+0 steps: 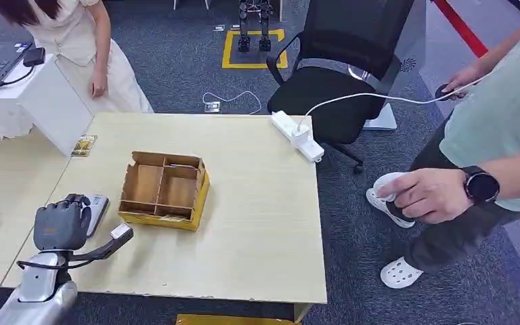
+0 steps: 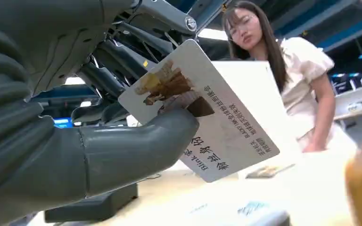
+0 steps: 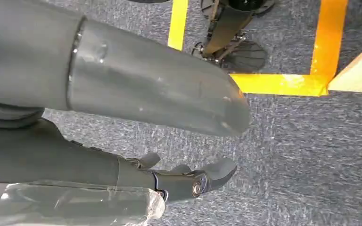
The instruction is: Pass the card to the sensor for recognition and then transmit it.
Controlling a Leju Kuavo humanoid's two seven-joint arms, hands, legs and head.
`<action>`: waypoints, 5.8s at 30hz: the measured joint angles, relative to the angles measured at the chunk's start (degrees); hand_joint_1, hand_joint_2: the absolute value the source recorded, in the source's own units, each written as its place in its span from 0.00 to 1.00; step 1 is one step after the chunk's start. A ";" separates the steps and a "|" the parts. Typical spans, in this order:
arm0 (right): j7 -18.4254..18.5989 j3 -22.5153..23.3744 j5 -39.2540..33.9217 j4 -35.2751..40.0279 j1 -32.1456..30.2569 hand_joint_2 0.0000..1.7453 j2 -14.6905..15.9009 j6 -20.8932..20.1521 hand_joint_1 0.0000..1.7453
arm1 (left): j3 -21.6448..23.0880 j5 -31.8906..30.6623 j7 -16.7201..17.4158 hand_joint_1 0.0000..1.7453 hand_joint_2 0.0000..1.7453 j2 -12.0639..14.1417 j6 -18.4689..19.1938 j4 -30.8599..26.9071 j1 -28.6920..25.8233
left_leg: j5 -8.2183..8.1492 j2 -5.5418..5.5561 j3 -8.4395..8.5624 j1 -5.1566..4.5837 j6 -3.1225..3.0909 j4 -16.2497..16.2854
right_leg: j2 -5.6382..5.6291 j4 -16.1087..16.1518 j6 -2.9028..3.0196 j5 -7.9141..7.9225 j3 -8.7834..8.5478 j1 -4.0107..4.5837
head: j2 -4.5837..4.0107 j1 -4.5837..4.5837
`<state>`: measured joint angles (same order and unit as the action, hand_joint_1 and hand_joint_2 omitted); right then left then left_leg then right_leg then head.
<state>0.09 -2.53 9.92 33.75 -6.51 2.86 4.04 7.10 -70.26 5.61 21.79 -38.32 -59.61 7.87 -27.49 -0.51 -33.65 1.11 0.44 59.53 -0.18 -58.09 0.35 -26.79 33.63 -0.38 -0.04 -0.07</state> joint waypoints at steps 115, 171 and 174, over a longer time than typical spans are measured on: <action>-2.49 -9.27 -6.10 0.59 1.17 0.00 2.84 -0.17 0.00 | 14.60 33.71 -19.33 0.00 1.00 34.91 50.73 -34.53 13.12 | 0.02 -0.20 -0.19 0.03 0.03 0.00 | -0.21 -0.02 0.00 0.00 0.25 0.02 | 0.00 0.02; -0.42 2.64 4.98 3.93 -0.06 0.00 -1.16 -3.17 0.00 | 33.59 5.96 -0.71 0.00 1.00 12.50 34.21 -35.46 3.19 | 0.02 -0.09 -0.19 -0.04 0.00 0.03 | -0.05 0.00 -0.02 0.02 0.22 -0.03 | 0.00 0.00; -0.42 2.80 5.22 3.93 -0.06 0.00 -1.33 -3.17 0.00 | 33.59 4.93 1.12 0.00 1.00 11.01 34.03 -34.04 3.05 | 0.02 -0.09 -0.19 -0.04 0.00 0.03 | -0.05 0.00 -0.02 0.02 0.22 -0.03 | 0.00 0.00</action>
<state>-0.33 0.26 15.15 37.68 -6.57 1.53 0.87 40.70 -65.33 6.74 32.81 -4.28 -93.66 10.92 -27.46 -0.60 -33.84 1.07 0.44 59.56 -0.24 -58.09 0.33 -26.77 33.85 -0.40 -0.04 -0.07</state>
